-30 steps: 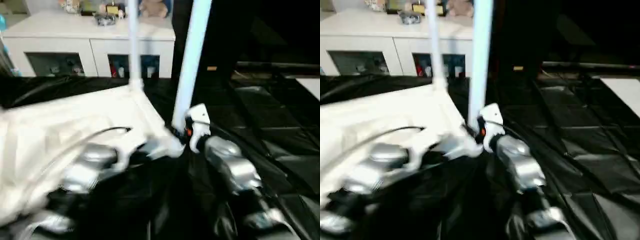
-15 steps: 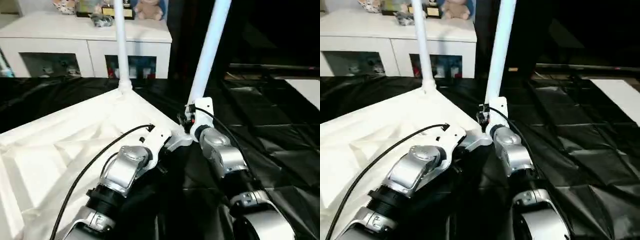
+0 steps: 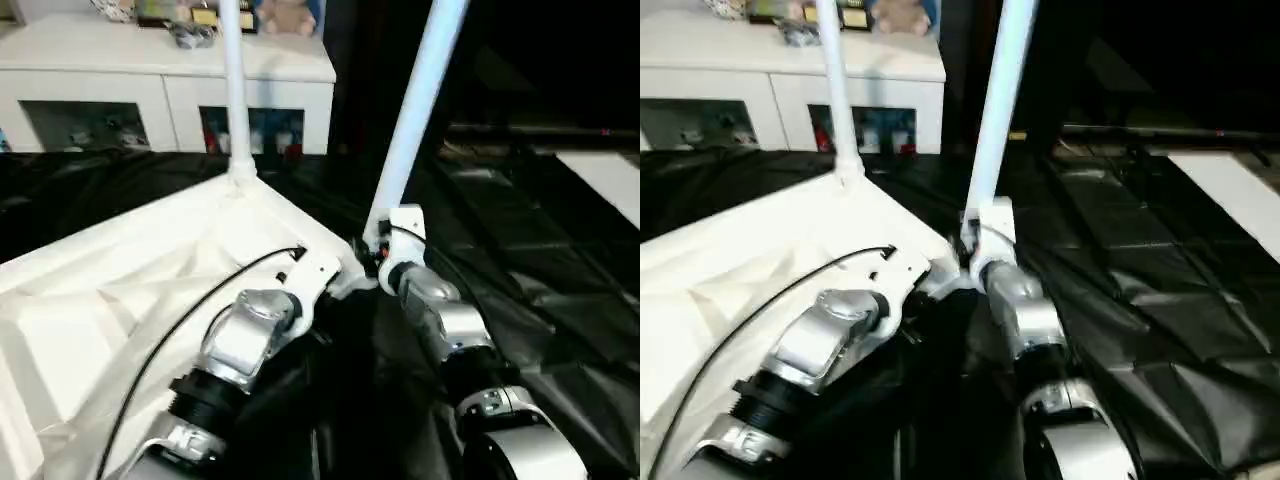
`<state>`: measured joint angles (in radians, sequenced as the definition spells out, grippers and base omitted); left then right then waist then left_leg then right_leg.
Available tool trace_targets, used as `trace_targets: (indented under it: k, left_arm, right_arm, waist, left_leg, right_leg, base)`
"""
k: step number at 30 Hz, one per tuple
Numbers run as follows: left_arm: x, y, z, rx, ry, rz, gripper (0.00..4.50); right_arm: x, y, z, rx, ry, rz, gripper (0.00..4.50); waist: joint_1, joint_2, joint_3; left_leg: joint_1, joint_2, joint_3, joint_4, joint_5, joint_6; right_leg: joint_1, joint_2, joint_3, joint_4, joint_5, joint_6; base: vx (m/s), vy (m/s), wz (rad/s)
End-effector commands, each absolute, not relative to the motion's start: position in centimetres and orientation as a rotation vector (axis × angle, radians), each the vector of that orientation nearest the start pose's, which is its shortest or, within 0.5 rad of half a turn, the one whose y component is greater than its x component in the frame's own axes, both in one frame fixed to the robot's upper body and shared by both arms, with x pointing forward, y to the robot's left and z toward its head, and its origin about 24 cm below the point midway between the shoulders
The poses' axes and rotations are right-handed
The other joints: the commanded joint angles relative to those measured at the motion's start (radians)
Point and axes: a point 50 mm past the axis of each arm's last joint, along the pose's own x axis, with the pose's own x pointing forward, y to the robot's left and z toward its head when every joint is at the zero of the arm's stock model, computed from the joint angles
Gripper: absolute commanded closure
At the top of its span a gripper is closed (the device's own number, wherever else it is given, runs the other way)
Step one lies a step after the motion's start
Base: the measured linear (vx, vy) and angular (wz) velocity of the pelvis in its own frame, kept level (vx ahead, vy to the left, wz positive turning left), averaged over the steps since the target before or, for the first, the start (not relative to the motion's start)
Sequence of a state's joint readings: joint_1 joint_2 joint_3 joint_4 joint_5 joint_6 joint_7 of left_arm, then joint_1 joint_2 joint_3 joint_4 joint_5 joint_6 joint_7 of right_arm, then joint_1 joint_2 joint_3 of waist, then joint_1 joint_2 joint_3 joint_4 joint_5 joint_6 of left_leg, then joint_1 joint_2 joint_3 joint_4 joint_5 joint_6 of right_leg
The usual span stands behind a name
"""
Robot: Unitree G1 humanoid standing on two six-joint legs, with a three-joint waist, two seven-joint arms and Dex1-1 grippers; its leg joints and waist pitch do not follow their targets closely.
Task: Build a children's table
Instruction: Rotate leg to tighten
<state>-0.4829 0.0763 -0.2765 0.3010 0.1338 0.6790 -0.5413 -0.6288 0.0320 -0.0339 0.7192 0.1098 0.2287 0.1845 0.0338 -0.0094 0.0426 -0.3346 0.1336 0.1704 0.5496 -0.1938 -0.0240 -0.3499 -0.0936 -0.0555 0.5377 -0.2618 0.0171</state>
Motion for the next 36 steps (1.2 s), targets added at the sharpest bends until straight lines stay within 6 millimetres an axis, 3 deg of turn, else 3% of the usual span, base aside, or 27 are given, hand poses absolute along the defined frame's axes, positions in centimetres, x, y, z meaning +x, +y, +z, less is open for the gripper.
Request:
trace_targets:
  k: [1,3,4,6,7,9,10,11,12,13,14,15,16,17,18,19,20,23,25,26,29,32,36]
  left_arm:
    - [30.3,5.2,3.5,0.300,0.563,-0.854,4.50]
    - [30.4,5.6,3.9,0.342,0.526,-0.891,4.50]
    - [30.3,5.8,4.0,0.373,0.505,-0.921,4.50]
    - [30.2,6.0,4.1,0.384,0.497,-0.939,4.50]
    - [30.1,6.2,4.2,0.394,0.492,-0.954,4.50]
    - [29.9,7.0,4.3,0.406,0.508,-0.970,4.50]
    - [29.8,7.3,4.4,0.424,0.496,-0.996,4.50]
    - [29.8,7.3,4.4,0.424,0.496,-0.996,4.50]
    - [29.5,7.7,4.6,0.455,0.456,-1.052,4.50]
    - [29.5,7.8,4.6,0.460,0.449,-1.061,4.50]
    - [29.4,7.8,4.7,0.468,0.436,-1.078,4.50]
    - [29.3,7.9,4.8,0.477,0.422,-1.096,4.50]
    - [29.0,8.3,4.9,0.477,0.420,-1.130,4.50]
    - [28.6,8.7,5.2,0.462,0.405,-1.183,4.50]
    - [28.3,9.0,5.4,0.440,0.402,-1.218,4.50]
    - [28.0,9.5,5.7,0.426,0.389,-1.261,4.50]
    - [27.8,9.7,5.9,0.419,0.378,-1.287,4.50]
    - [27.6,10.5,6.2,0.398,0.375,-1.328,4.50]
    - [27.5,11.2,6.5,0.388,0.383,-1.356,4.50]
    - [27.5,11.6,6.6,0.393,0.386,-1.367,4.50]
    - [27.5,12.1,6.6,0.404,0.394,-1.376,4.50]
    - [27.4,12.7,6.6,0.409,0.404,-1.390,4.50]
    - [27.4,13.0,6.7,0.410,0.409,-1.398,4.50]
  right_arm:
    - [33.3,-6.6,1.3,0.156,0.475,0.449,1.40]
    - [33.7,-7.0,2.4,0.149,0.415,0.472,1.26]
    - [33.8,-7.4,3.3,0.139,0.367,0.502,1.16]
    - [33.8,-7.6,3.8,0.131,0.340,0.526,0.96]
    - [33.7,-7.9,4.2,0.116,0.321,0.544,0.83]
    - [33.2,-8.7,5.0,0.062,0.283,0.616,0.76]
    - [32.8,-9.3,5.3,0.033,0.281,0.666,0.66]
    - [32.8,-9.3,5.3,0.033,0.281,0.666,0.66]
    - [32.2,-10.2,5.5,-0.013,0.286,0.737,0.41]
    - [32.1,-10.3,5.5,-0.021,0.288,0.747,0.33]
    - [31.9,-10.5,5.6,-0.033,0.290,0.763,0.33]
    - [31.7,-10.7,5.6,-0.046,0.292,0.781,0.26]
    - [31.5,-11.3,5.9,-0.077,0.289,0.815,0.17]
    - [31.2,-12.0,6.4,-0.114,0.269,0.858,0.17]
    - [30.9,-12.6,6.9,-0.144,0.250,0.897,0.17]
    - [30.5,-13.2,7.3,-0.172,0.228,0.951,0.17]
    - [30.2,-13.6,7.5,-0.188,0.216,0.984,0.17]
    - [29.5,-14.5,7.6,-0.212,0.224,1.062,0.17]
    - [29.1,-15.0,7.4,-0.222,0.242,1.119,0.17]
    - [28.8,-15.2,7.2,-0.227,0.252,1.149,0.17]
    - [28.5,-15.2,6.9,-0.229,0.266,1.190,0.17]
    - [28.0,-15.2,6.6,-0.258,0.277,1.249,0.17]
    - [28.1,-15.4,6.3,-0.271,0.283,1.252,0.17]
  waist:
    - [-0.009,0.002,-0.013]
    - [-0.009,0.010,-0.008]
    - [-0.007,0.006,-0.006]
    - [0.005,0.002,-0.013]
    - [0.007,0.002,-0.013]
    - [0.027,-0.001,-0.027]
    - [0.036,-0.002,-0.035]
    - [0.041,-0.003,-0.038]
    - [0.042,-0.001,-0.033]
    - [0.045,-0.006,-0.022]
    - [0.045,-0.008,-0.024]
    - [0.048,-0.008,-0.027]
    - [0.052,-0.007,-0.036]
    - [0.056,-0.006,-0.042]
    - [0.062,-0.006,-0.047]
    - [0.063,-0.005,-0.047]
    - [0.067,-0.009,-0.049]
    - [0.078,-0.003,-0.058]
    - [0.078,0.003,-0.060]
    - [0.078,0.002,-0.058]
    - [0.078,0.005,-0.054]
    - [0.072,0.011,-0.046]
    - [0.071,0.012,-0.042]
  left_leg:
    - [0.031,0.086,-0.068,-0.108,-0.811,-0.086]
    - [0.041,0.083,-0.064,-0.102,-0.803,-0.075]
    - [0.039,0.084,-0.064,-0.101,-0.792,-0.070]
    - [0.038,0.086,-0.059,-0.098,-0.707,-0.056]
    - [0.026,0.086,-0.061,-0.099,-0.628,-0.044]
    - [0.002,0.099,-0.052,-0.100,-0.449,-0.025]
    - [-0.010,0.103,-0.041,-0.096,-0.298,-0.008]
    - [-0.013,0.104,-0.035,-0.092,-0.234,0.003]
    - [-0.008,0.104,-0.024,-0.090,-0.230,0.026]
    - [-0.006,0.099,-0.017,-0.089,-0.356,0.030]
    - [0.003,0.097,-0.021,-0.083,-0.444,0.005]
    - [0.002,0.095,-0.024,-0.082,-0.444,0.000]
    - [-0.009,0.098,-0.026,-0.084,-0.393,-0.001]
    - [-0.012,0.099,-0.023,-0.083,-0.351,0.001]
    - [-0.013,0.099,-0.015,-0.077,-0.268,0.017]
    - [-0.015,0.098,-0.011,-0.072,-0.235,0.030]
    - [-0.016,0.094,0.004,-0.056,-0.160,0.079]
    - [-0.025,0.091,0.012,-0.035,-0.036,0.134]
    - [-0.030,0.094,0.010,-0.027,-0.007,0.145]
    - [-0.035,0.093,0.010,-0.025,-0.018,0.143]
    - [-0.032,0.097,0.007,-0.029,-0.081,0.120]
    - [-0.024,0.102,0.004,-0.040,-0.199,0.060]
    - [-0.016,0.103,0.003,-0.046,-0.274,0.009]
  right_leg:
    - [-0.036,-0.063,0.017,-0.097,-0.579,-0.032]
    - [-0.040,-0.069,0.005,-0.110,-0.634,-0.027]
    - [-0.036,-0.070,0.000,-0.116,-0.649,-0.017]
    - [-0.028,-0.087,0.017,-0.113,-0.638,-0.025]
    - [-0.020,-0.096,0.025,-0.112,-0.618,-0.038]
    - [-0.007,-0.101,0.046,-0.088,-0.464,-0.072]
    - [-0.002,-0.090,0.050,-0.064,-0.241,-0.119]
    - [0.001,-0.084,0.049,-0.049,-0.132,-0.139]
    - [-0.012,-0.077,0.049,-0.044,-0.079,-0.181]
    - [-0.025,-0.068,0.050,-0.061,-0.257,-0.163]
    - [-0.039,-0.077,0.057,-0.072,-0.433,-0.140]
    - [-0.038,-0.078,0.058,-0.074,-0.466,-0.126]
    - [-0.029,-0.076,0.060,-0.067,-0.418,-0.118]
    - [-0.025,-0.074,0.061,-0.059,-0.355,-0.123]
    - [-0.023,-0.065,0.060,-0.045,-0.197,-0.147]
    - [-0.022,-0.061,0.060,-0.036,-0.124,-0.165]
    - [-0.020,-0.057,0.059,-0.018,0.026,-0.222]
    - [-0.012,-0.055,0.056,0.013,0.220,-0.281]
    - [-0.011,-0.052,0.053,0.022,0.250,-0.296]
    - [-0.009,-0.052,0.051,0.023,0.224,-0.296]
    - [-0.010,-0.052,0.048,0.015,0.106,-0.287]
    - [-0.017,-0.053,0.051,-0.002,-0.078,-0.261]
    - [-0.023,-0.054,0.054,-0.012,-0.177,-0.235]
  base:
    - [0.000,0.000,0.00]
    - [0.000,0.000,0.00]
    - [0.000,0.000,0.00]
    - [-0.008,-0.028,0.00]
    - [0.000,0.000,0.00]
    - [0.000,0.000,0.00]
    - [0.000,0.000,0.00]
    - [0.000,0.000,0.00]
    - [0.000,0.000,0.00]
    - [0.000,0.000,0.00]
    - [0.000,0.000,0.00]
    - [0.054,-0.047,0.02]
    - [0.054,-0.047,0.02]
    - [0.058,-0.050,0.03]
    - [0.000,0.000,0.00]
    - [0.070,-0.047,0.10]
    - [0.080,-0.036,0.11]
    - [0.060,-0.026,0.07]
    - [0.000,0.000,0.00]
    - [0.000,0.000,0.00]
    - [0.000,0.000,0.00]
    - [-0.017,0.001,0.01]
    - [0.000,0.000,0.00]
